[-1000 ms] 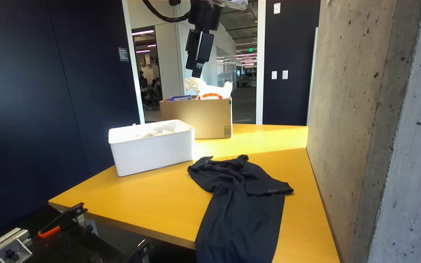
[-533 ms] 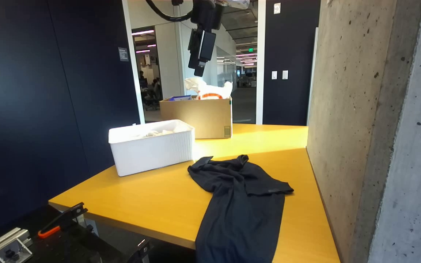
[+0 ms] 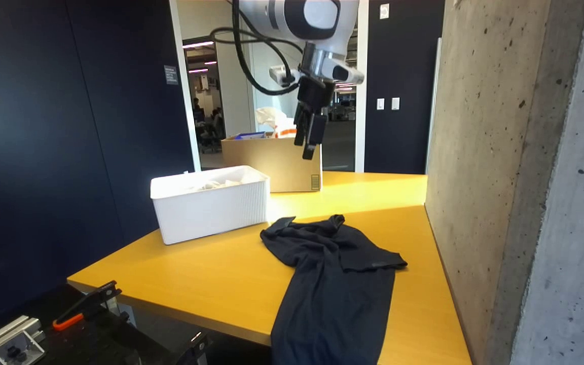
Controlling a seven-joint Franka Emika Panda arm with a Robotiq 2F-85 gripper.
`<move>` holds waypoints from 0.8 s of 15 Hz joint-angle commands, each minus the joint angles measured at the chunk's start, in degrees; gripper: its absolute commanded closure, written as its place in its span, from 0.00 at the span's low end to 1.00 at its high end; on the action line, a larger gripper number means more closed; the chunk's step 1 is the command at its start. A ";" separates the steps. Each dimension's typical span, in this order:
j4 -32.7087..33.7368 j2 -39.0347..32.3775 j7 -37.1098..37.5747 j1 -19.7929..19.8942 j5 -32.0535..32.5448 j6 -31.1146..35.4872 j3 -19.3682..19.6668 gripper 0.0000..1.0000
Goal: Pick up the blue cloth and put it inside the white basket
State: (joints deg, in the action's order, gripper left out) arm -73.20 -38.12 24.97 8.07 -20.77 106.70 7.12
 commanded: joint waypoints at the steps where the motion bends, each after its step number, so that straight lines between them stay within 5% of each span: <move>1: 13.85 -12.67 4.22 -1.95 2.94 3.36 -0.93 0.00; 5: 24.93 -23.65 9.37 -4.19 6.49 5.63 -0.46 0.00; 12: 41.42 -38.73 11.96 -0.24 7.24 2.69 -0.13 0.00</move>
State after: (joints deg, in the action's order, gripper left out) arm -42.55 -69.73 35.69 5.81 -13.69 112.36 6.77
